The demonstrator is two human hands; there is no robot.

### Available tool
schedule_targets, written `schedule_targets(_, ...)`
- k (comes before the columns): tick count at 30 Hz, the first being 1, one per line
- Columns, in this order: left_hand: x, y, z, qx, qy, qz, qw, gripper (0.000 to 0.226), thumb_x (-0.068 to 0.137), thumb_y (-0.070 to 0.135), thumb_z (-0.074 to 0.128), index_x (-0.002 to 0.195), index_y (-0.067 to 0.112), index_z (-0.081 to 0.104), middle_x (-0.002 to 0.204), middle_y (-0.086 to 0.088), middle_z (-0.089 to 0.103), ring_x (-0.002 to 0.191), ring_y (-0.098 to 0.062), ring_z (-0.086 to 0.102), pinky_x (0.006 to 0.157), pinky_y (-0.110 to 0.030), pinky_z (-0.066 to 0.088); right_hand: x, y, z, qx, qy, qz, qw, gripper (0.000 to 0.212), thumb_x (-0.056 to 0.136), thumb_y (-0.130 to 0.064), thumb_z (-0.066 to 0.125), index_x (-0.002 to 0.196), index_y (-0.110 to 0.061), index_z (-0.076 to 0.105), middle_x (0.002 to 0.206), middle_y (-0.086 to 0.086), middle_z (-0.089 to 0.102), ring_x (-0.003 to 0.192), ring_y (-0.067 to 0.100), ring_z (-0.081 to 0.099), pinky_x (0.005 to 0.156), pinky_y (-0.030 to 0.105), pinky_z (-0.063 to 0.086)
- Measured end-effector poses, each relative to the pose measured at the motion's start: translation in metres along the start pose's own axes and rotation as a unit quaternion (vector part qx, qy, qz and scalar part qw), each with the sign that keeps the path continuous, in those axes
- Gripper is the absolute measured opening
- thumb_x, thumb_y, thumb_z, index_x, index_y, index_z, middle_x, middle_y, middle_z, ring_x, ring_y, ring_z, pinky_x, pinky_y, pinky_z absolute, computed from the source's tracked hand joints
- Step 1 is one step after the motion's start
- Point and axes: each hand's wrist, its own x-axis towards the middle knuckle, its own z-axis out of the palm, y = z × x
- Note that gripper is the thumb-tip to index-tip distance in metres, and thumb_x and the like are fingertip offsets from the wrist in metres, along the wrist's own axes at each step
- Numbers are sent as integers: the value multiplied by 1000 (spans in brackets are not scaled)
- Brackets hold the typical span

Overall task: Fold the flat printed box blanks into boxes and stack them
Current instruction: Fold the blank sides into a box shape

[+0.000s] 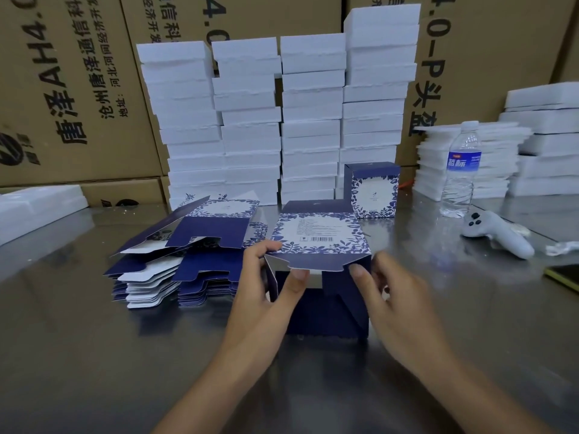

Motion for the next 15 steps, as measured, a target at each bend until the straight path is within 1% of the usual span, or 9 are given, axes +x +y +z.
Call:
schedule_targets(2, -1, 0, 1, 10, 3, 5, 1000, 55, 65, 75, 53, 111, 46, 43, 99, 41, 53, 89, 14, 52, 68, 1, 37, -1, -1, -1, -74, 8, -19, 997, 43, 89, -50, 36, 66, -14, 41, 52, -6, 37, 53, 18, 39, 48, 31, 27)
schedule_targets(3, -1, 0, 2, 13, 4, 6, 1000, 53, 67, 73, 55, 111, 46, 43, 98, 40, 52, 89, 12, 52, 68, 0, 37, 0, -2, -1, -106, 13, -25, 994, 40, 92, -43, 41, 66, -13, 45, 51, -6, 38, 53, 22, 41, 47, 32, 24)
schedule_targets(6, -1, -2, 4, 11, 12, -1, 1000, 54, 61, 78, 59, 106, 52, 43, 104, 31, 52, 97, -1, 54, 72, -4, 39, 0, -4, -1, -146, 33, -26, 988, 30, 92, -25, 55, 66, -9, 54, 50, 4, 50, 50, 30, 43, 46, 31, 18)
schedule_targets(8, -2, -3, 5, 16, 17, -8, 1000, 53, 58, 79, 58, 102, 57, 42, 108, 28, 50, 102, -6, 54, 73, -5, 40, 0, -6, -1, -149, 41, -30, 987, 27, 90, -20, 59, 66, -8, 56, 50, 8, 54, 47, 31, 43, 43, 29, 16)
schedule_targets(10, -2, -4, 4, 12, 21, -8, 1000, 49, 63, 76, 64, 102, 56, 43, 106, 28, 50, 101, -8, 54, 71, -4, 39, 0, -8, -1, -153, 28, -20, 988, 28, 93, -28, 54, 70, -11, 53, 55, 7, 57, 54, 32, 47, 47, 34, 17)
schedule_targets(11, -2, -5, 4, 10, 23, -7, 1000, 48, 63, 73, 63, 103, 56, 44, 106, 27, 51, 101, -9, 54, 71, -5, 39, 0, -8, -1, -156, 9, -5, 988, 30, 94, -36, 47, 72, -15, 49, 59, 3, 57, 61, 32, 51, 51, 36, 19)
schedule_targets(13, -1, -7, 2, 15, 23, -7, 1000, 48, 59, 69, 57, 104, 56, 44, 106, 27, 51, 101, -10, 55, 72, -8, 41, -2, -5, -2, -183, -29, 11, 983, 33, 95, -48, 34, 75, -21, 39, 63, -3, 52, 73, 28, 55, 55, 35, 22)
schedule_targets(14, 0, -8, 1, 18, 21, -7, 1000, 47, 60, 69, 55, 104, 57, 44, 105, 28, 51, 101, -9, 55, 73, -10, 42, -2, -2, -2, -202, -48, 9, 978, 35, 95, -51, 28, 78, -22, 39, 67, -5, 53, 77, 25, 56, 56, 35, 23)
schedule_targets(15, 0, -8, 0, 22, 18, -6, 1000, 46, 61, 68, 54, 105, 57, 43, 104, 31, 51, 101, -6, 55, 73, -10, 42, -2, -1, -2, -217, -63, 8, 974, 37, 95, -53, 25, 84, -23, 44, 74, -5, 58, 81, 24, 57, 58, 34, 25)
